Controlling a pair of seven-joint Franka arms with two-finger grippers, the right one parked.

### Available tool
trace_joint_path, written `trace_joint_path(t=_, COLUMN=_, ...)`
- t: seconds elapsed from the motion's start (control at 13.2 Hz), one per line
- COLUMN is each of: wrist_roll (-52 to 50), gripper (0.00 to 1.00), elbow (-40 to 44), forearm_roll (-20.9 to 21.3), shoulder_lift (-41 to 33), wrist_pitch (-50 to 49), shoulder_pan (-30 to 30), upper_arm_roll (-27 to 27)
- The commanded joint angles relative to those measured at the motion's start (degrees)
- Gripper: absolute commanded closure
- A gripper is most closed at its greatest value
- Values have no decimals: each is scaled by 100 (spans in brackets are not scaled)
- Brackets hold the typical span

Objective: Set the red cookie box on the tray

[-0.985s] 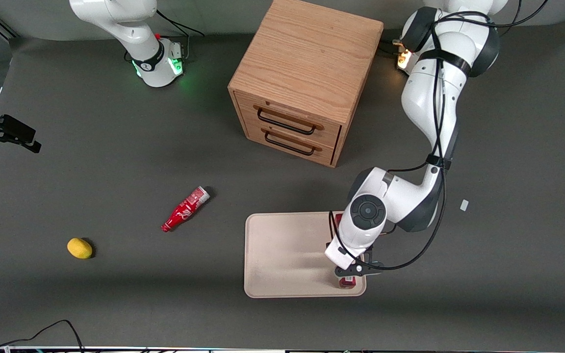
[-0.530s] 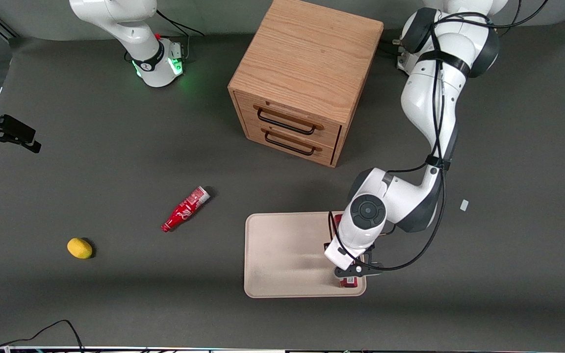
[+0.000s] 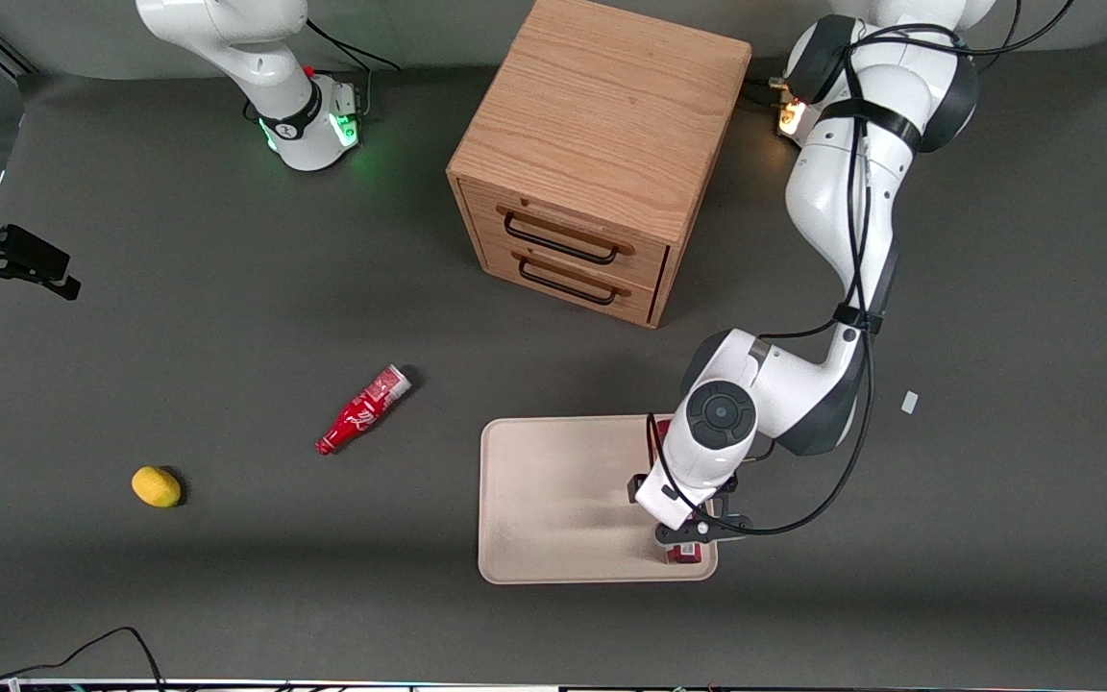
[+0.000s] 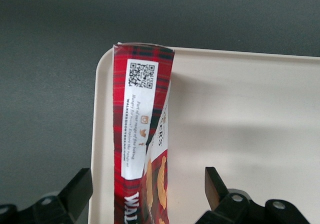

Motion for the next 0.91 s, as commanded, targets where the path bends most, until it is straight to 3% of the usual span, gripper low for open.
trace_joint_path(t=0.0, wrist_roll=-141, gripper=0, elbow=203, forearm_roll=123, shoulder_lift=65, wrist_pitch=-88, shoulder_pan=-66, upper_arm_roll=59)
trace_joint_path(t=0.23, wrist_roll=86, gripper=0, elbow=299, forearm_roll=115, shoulder_lift=-356, wrist_pitch=-1165, shoulder_pan=-5, upper_arm_roll=-10)
trace_joint_path(t=0.53, wrist_roll=807, gripper=0, elbow=309, forearm_roll=-147, shoulder_lift=-1453, wrist_pitch=-2486, shoulder_pan=320, upper_arm_roll=-11)
trace_joint_path(t=0.61, wrist_roll=965, gripper=0, elbow=91, forearm_roll=-323, shoulder_lift=-1848, wrist_pitch=-2662, shoulder_pan=407, upper_arm_roll=-2)
trace_joint_path(t=0.83, wrist_roll=1764, gripper=0, elbow=-1593, forearm_roll=-569, shoulder_lift=-3350, wrist_pitch=-2542, shoulder_pan=952, upper_arm_roll=33)
